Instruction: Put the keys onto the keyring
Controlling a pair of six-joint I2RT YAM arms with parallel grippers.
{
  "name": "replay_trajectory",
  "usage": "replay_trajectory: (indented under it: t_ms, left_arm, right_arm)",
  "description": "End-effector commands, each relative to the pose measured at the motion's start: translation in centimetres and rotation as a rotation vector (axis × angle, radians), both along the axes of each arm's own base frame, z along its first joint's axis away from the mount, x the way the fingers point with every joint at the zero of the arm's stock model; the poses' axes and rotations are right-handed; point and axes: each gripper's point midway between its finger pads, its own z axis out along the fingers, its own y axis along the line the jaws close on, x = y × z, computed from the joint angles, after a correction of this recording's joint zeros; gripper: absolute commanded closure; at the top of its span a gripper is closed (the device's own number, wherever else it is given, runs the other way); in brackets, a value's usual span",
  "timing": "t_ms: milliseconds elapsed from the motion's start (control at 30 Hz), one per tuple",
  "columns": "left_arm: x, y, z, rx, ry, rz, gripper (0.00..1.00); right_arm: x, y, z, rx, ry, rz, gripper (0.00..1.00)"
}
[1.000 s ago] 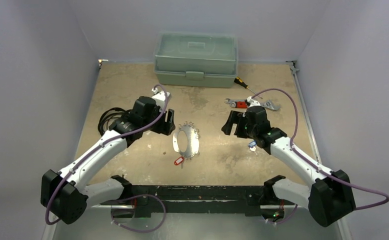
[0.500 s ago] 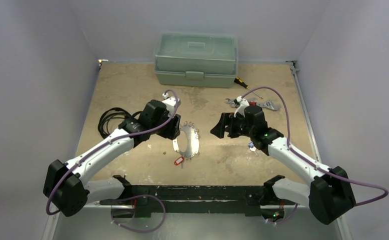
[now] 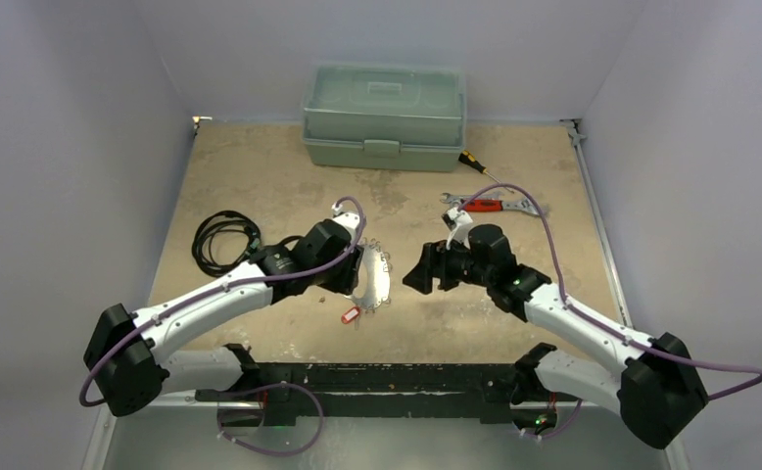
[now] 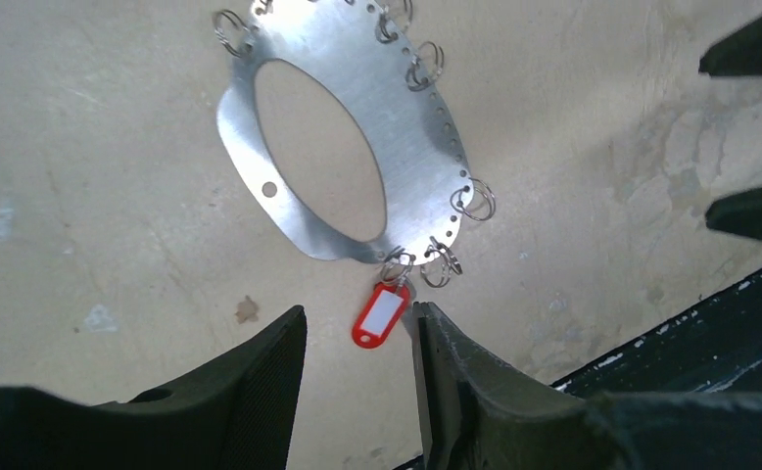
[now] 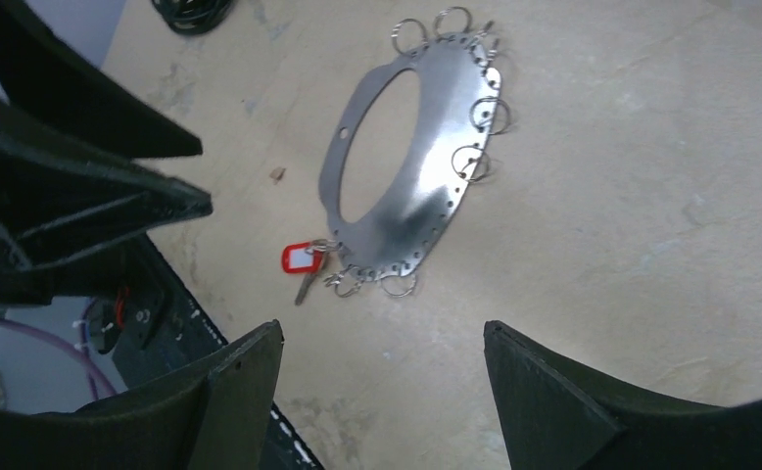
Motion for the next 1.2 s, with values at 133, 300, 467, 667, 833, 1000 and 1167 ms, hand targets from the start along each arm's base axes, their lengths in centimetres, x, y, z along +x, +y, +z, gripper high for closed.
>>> replay_trajectory:
  t_ms: [133, 300, 467, 667, 833, 1000, 1167]
  left_arm:
    - [1.3, 2.6, 3.1, 0.083, -0.155, 0.001, 0.57]
    - [1.2, 1.4, 3.4, 0.022, -0.162, -0.034, 0.57]
    - [1.2, 1.6, 4.0, 0.006, -0.194, -0.034, 0.66]
    - [0.3, 1.6, 5.0, -0.148, -0.255, 0.081, 0.66]
    - [-0.9, 1.5, 1.4, -0.185, -0.269, 0.142, 0.64]
    - [-1.5, 0.9, 0.4, -0.132, -0.307, 0.125, 0.64]
    - [-1.8, 0.2, 0.1, -0.127, -0.319, 0.105, 0.64]
  right_arm:
    - [-2.4, 2.9, 1.5, 0.062, -0.029, 0.022, 0.30]
    - [-3.9, 5.2, 1.5, 0.083, -0.003, 0.030, 0.37]
    - [-5.0, 7.6, 0.5, 0.029, 0.010, 0.062, 0.38]
    - [-4.5, 7.9, -0.1, -0.001, -0.002, 0.044, 0.43]
    - [-4.5, 8.6, -1.5, -0.031, 0.039, 0.046, 0.44]
    - [-4.2, 9.3, -2.4, -0.059, 0.049, 0.035, 0.49]
    - [-4.0, 10.3, -3.0, -0.066, 0.057, 0.039, 0.58]
